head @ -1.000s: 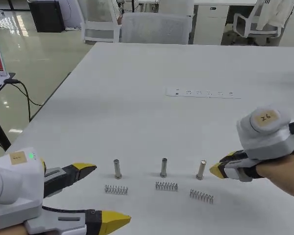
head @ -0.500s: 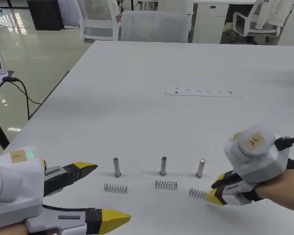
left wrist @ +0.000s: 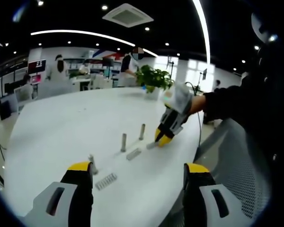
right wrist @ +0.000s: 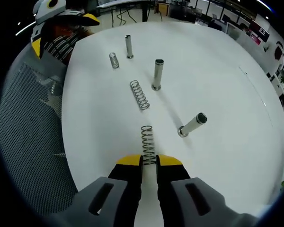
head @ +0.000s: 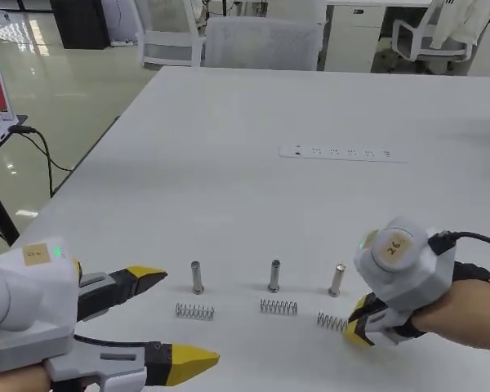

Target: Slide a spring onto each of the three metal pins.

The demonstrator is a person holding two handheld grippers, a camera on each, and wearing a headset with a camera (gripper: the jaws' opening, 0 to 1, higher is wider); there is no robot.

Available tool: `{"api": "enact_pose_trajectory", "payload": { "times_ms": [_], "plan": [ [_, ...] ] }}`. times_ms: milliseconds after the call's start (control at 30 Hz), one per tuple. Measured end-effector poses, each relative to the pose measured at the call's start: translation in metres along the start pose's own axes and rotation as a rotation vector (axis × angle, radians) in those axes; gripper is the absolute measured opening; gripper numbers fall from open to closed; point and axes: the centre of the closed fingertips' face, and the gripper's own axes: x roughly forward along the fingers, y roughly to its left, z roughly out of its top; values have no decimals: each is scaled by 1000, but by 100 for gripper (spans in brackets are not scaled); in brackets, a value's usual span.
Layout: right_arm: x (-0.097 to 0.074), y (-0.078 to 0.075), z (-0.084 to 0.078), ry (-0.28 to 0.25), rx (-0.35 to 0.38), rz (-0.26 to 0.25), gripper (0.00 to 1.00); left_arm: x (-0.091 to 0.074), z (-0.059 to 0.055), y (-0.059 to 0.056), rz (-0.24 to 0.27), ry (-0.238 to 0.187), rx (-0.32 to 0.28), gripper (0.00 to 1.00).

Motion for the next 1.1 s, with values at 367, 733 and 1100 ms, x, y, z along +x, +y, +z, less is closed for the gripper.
{"api": "enact_pose_trajectory", "payload": {
  "times_ms": [367,733,1100],
  "plan": [
    [-18,5,11,-13,-17,9,7,0,15,-4,-25,-3,40,72],
    [-45,18,28,-23,-22,63,7,14,34,-12,-68,-1,90,64],
    [-55,32,50,-32,-85,112,7,47,31,-32,-166,64,137,54]
  ]
}}
